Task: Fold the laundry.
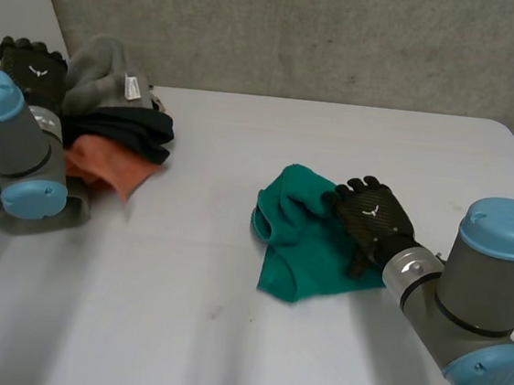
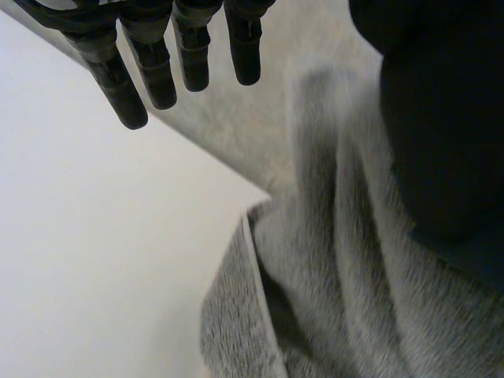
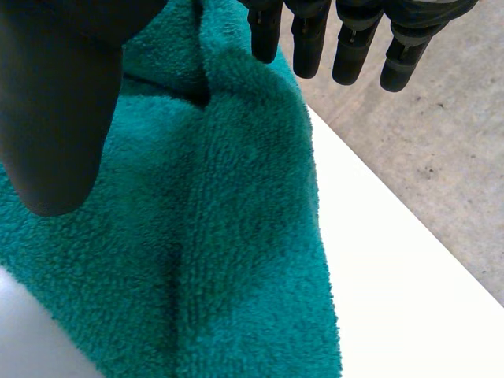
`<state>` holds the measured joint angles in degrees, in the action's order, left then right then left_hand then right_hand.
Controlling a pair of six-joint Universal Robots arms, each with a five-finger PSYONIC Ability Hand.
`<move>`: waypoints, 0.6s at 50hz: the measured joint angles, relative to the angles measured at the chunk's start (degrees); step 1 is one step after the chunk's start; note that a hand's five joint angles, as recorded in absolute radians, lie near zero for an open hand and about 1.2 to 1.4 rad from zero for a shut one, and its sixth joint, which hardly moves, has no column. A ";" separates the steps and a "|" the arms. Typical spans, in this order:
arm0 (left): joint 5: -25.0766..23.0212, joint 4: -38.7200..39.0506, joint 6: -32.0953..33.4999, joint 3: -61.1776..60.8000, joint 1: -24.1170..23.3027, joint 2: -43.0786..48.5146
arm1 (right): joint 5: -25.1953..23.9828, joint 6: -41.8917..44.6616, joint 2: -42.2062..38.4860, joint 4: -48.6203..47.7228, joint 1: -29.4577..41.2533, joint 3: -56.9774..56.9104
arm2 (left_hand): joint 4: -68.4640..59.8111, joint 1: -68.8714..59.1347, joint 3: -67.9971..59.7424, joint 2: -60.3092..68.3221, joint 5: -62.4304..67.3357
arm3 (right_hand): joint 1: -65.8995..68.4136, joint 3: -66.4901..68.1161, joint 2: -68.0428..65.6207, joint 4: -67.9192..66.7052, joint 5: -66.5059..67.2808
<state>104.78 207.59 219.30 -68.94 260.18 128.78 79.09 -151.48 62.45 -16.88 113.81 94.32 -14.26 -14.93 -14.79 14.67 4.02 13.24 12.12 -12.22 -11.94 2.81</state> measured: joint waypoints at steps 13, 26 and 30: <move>-10.92 -13.15 -13.51 -11.69 -11.34 -17.96 | -0.39 -0.37 4.62 2.05 -0.37 -0.72 | 0.29 0.00 0.00 -0.32 -0.26 | 0.00 0.00 0.00 0.00 -0.01; -19.42 -18.59 -25.31 -10.81 -27.19 -10.16 | -1.39 -0.52 11.14 22.71 -6.01 -8.01 | 0.29 0.00 0.00 -0.32 -0.26 | 0.00 0.00 0.00 0.00 0.00; -19.06 -15.66 -24.51 -7.73 -29.53 -4.34 | -1.38 -1.49 10.60 23.72 -7.85 -8.29 | 0.29 0.00 0.00 -0.32 -0.26 | 0.00 0.00 0.00 0.00 0.00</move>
<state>85.73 191.93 194.79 -76.67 230.64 124.44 77.71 -152.97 73.05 6.84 105.96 86.03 -13.97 -14.93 -14.79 14.35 3.76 13.24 12.12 -12.22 -11.94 2.81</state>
